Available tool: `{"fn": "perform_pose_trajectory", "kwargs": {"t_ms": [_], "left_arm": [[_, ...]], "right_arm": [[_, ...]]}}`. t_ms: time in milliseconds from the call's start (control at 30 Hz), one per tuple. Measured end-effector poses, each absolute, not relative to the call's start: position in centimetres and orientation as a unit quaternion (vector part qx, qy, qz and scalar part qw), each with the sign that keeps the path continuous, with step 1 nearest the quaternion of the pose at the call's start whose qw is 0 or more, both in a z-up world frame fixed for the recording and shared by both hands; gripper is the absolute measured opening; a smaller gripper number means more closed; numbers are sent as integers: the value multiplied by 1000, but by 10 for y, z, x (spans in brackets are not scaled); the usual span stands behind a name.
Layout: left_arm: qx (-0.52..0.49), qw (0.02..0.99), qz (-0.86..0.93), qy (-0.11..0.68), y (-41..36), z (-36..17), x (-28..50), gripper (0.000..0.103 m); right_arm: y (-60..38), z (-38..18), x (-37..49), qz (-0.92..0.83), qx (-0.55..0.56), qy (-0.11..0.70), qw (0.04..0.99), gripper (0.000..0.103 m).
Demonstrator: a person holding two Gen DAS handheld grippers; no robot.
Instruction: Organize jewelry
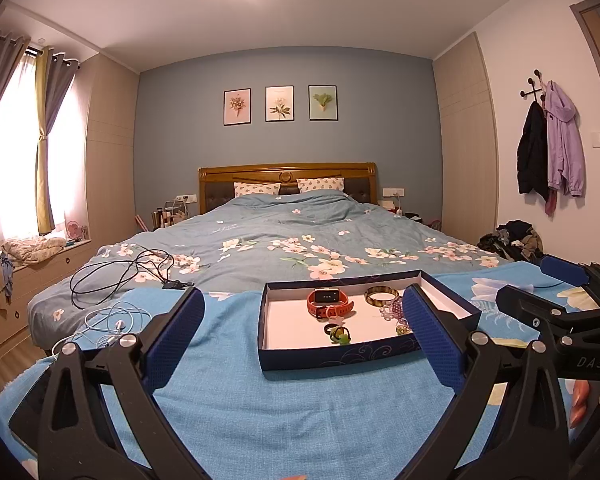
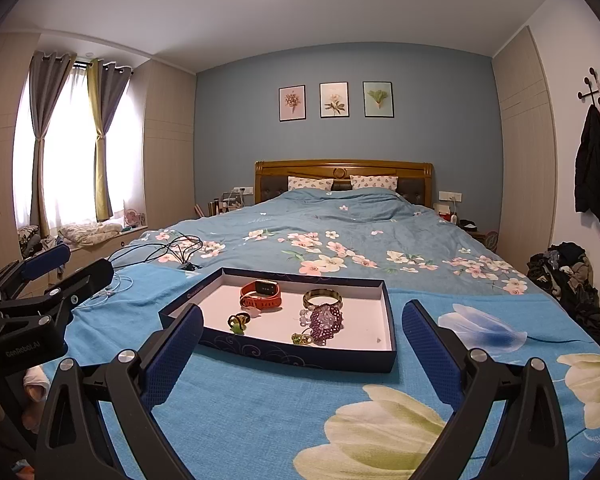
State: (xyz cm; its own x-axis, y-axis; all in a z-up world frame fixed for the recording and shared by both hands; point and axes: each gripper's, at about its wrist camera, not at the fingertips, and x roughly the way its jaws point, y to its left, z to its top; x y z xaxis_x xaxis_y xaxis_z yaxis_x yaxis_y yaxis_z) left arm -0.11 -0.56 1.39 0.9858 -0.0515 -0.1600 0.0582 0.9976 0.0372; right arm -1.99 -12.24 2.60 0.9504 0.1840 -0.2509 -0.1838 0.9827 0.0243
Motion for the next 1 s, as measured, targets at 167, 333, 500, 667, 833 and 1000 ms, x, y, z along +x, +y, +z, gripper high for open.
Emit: {"fn": "perform_pose_trajectory", "kwargs": {"t_ms": [167, 333, 500, 667, 833, 1000], "left_arm": [[20, 996, -27, 80, -5, 14, -1, 98], [19, 996, -26, 80, -5, 13, -1, 98], [20, 996, -25, 80, -5, 12, -1, 97], [19, 996, -26, 80, -4, 13, -1, 97], [19, 996, -26, 81, -4, 12, -1, 98], [19, 996, -25, 81, -4, 10, -1, 98]], "right_arm": [[-123, 26, -19, 93, 0, 127, 988, 96], [-122, 27, -19, 92, 0, 127, 988, 96], [-122, 27, -20, 92, 0, 127, 988, 96], [-122, 27, -19, 92, 0, 126, 988, 96], [-122, 26, -19, 91, -1, 127, 988, 96], [-122, 27, -19, 91, 0, 126, 988, 96]]}}
